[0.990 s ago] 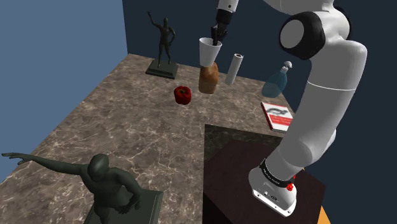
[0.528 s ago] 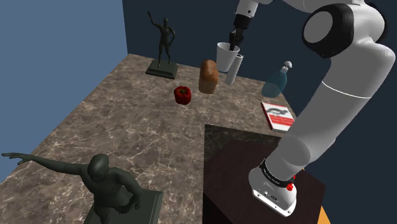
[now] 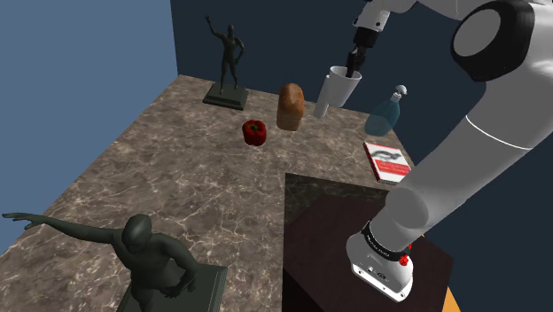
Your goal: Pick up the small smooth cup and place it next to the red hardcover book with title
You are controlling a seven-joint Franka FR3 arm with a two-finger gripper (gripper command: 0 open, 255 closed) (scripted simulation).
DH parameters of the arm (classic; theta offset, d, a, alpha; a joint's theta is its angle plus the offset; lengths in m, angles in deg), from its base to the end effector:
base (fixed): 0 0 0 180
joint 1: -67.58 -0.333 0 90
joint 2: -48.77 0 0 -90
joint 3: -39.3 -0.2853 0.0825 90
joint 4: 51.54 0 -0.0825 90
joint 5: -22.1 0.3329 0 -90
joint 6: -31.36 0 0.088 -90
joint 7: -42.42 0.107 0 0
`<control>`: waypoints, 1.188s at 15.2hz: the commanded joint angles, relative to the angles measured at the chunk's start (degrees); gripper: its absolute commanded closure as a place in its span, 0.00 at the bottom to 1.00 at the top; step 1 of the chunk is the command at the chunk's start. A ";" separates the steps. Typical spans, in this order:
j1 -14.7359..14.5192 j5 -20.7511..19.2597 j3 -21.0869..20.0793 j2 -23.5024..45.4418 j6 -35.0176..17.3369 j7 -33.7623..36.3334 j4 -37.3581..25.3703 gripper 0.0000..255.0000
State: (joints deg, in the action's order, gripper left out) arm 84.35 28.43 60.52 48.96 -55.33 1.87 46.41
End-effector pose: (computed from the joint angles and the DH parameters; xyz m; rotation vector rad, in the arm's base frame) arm 0.3937 -0.2915 0.5310 -2.9275 -0.0584 0.1252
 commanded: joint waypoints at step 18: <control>3.81 -3.06 3.93 -3.66 -8.88 -8.00 12.94 1.00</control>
State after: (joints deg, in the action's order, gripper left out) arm 88.14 25.38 64.44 45.33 -63.44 -6.06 58.59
